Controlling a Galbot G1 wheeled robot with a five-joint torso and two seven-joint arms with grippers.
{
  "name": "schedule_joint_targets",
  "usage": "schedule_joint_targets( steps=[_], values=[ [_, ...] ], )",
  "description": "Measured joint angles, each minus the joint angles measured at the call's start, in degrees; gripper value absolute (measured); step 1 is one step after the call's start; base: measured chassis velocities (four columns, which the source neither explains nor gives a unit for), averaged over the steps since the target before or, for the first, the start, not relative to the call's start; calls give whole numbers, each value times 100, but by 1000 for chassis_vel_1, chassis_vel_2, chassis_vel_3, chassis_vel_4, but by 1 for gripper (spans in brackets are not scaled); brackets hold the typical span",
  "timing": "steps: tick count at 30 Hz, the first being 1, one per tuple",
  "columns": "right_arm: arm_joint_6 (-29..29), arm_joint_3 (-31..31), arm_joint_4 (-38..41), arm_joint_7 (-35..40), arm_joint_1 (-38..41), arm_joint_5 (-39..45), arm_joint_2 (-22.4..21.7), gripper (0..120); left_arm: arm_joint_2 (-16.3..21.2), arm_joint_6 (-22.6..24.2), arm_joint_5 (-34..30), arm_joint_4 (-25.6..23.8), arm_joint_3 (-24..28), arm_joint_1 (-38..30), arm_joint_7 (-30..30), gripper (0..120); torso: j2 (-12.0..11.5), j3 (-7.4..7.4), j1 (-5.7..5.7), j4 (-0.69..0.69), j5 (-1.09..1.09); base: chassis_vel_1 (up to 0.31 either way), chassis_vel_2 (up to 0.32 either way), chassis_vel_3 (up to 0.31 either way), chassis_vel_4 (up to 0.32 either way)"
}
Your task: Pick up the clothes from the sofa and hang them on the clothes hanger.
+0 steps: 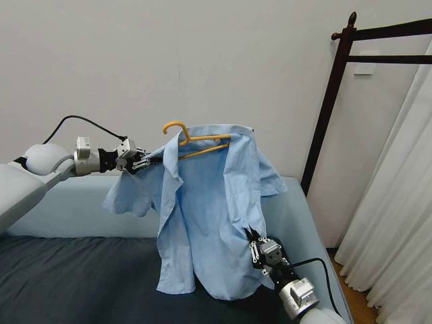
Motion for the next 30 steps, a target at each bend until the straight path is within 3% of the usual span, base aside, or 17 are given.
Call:
schedule_joint_targets(
  steps=[4,6,12,14,18,22,24,30],
  values=[
    [492,310,119,-478,-306,-591,-339,45,-112,18,74,-23,66,-30,-49,1,0,0,0,-2,0,0,0,0,0],
    [510,389,205,-487,-358,-535,-383,48,-129,19,96,-23,95,-45,-50,1,0,0,0,-3,0,0,0,0,0],
    [-3,953,987,-323,-405,1016,-534,70,-165,9,204,-63,168,-47,-58,1,0,0,0,1,1,0,0,0,0],
    [-195,1303,1308,-673,-489,1511,-704,80,-193,4,233,-28,170,-24,-83,1,0,0,0,1,0,0,0,0,0],
    [-46,1722,1489,-1288,-759,1424,-968,93,-236,1,240,24,166,-16,-92,1,1,0,0,-2,-1,0,0,0,0],
    [-253,1516,1477,-749,-523,1414,-945,100,-211,1,198,-83,145,-4,-87,1,1,0,-1,-4,2,0,0,0,0],
    [-781,1240,1284,113,99,2003,-788,100,-138,2,190,-221,120,59,-84,1,0,0,0,0,1,0,0,0,0],
    [-1457,814,943,1357,1417,3372,-561,100,19,20,208,-448,25,228,-84,1,0,1,0,1,-1,0,0,0,0]
  ],
)
